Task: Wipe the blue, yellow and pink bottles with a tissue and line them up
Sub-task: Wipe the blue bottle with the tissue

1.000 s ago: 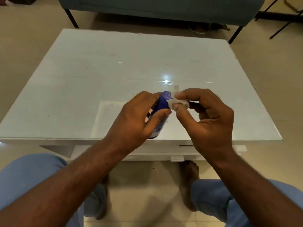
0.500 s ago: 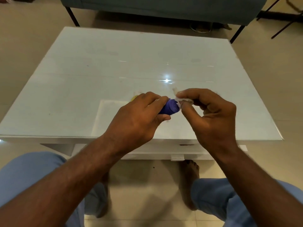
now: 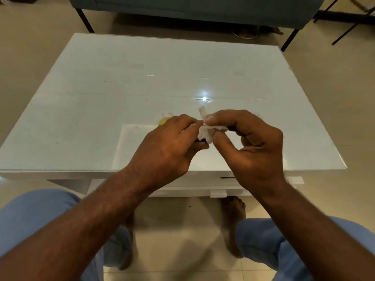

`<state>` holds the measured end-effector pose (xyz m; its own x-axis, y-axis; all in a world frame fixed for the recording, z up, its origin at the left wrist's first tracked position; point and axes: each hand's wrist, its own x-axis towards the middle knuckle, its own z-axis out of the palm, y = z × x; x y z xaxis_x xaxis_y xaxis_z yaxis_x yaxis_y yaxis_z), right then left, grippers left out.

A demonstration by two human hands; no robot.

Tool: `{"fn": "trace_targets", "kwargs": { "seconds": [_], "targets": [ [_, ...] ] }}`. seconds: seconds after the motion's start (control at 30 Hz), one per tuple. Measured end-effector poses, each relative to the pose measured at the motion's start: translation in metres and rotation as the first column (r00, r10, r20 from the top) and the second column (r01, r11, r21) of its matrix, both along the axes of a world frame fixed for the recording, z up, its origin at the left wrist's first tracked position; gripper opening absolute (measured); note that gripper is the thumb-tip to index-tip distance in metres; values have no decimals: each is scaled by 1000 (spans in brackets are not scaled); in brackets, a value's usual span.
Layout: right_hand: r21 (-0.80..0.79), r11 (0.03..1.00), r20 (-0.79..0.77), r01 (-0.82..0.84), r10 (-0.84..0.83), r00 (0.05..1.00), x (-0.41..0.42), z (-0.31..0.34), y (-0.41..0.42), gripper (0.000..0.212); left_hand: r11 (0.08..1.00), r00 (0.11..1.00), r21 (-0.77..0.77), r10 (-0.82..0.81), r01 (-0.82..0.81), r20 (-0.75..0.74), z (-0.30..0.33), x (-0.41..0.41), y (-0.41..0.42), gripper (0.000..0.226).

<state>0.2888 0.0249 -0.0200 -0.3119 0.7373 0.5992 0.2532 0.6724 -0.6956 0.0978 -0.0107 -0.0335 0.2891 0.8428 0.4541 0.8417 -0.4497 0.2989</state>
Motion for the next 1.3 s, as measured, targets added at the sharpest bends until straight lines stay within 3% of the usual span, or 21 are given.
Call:
{"fn": "trace_targets", "kwargs": {
  "seconds": [0.2,0.37,0.5,0.67,0.8,0.97,1.03,1.2,1.3],
  "targets": [
    [-42,997,-18,66,-67,998,7,1,4,15,1000,1000,1,-6,6,30,2,0,-3,43],
    [92,996,81,5,-13,997,4,1,-1,16,1000,998,6,10,-11,68,1,-1,-2,38],
    [15,997,13,78,-79,997,9,0,7,16,1000,997,11,-4,3,71,1,2,-4,45],
    [143,989,117,27,-44,992,7,2,3,16,1000,990,-15,28,-26,138,-3,-1,-2,46],
    [97,993,41,63,-67,997,9,2,5,19,1000,979,-18,26,-22,200,-1,0,-4,42],
    [166,984,183,-65,34,983,2,-4,-6,16,990,854,-86,137,-108,501,3,-4,4,29],
    [183,980,219,-83,41,975,-2,-8,-9,16,992,836,-98,125,-86,535,6,-6,4,27],
    [79,994,100,73,-81,992,-4,-1,-4,23,979,786,-204,117,11,606,8,-1,1,24],
    [69,996,126,53,-61,990,-4,-2,-4,22,955,678,-295,200,26,707,9,1,0,25]
  ]
}}
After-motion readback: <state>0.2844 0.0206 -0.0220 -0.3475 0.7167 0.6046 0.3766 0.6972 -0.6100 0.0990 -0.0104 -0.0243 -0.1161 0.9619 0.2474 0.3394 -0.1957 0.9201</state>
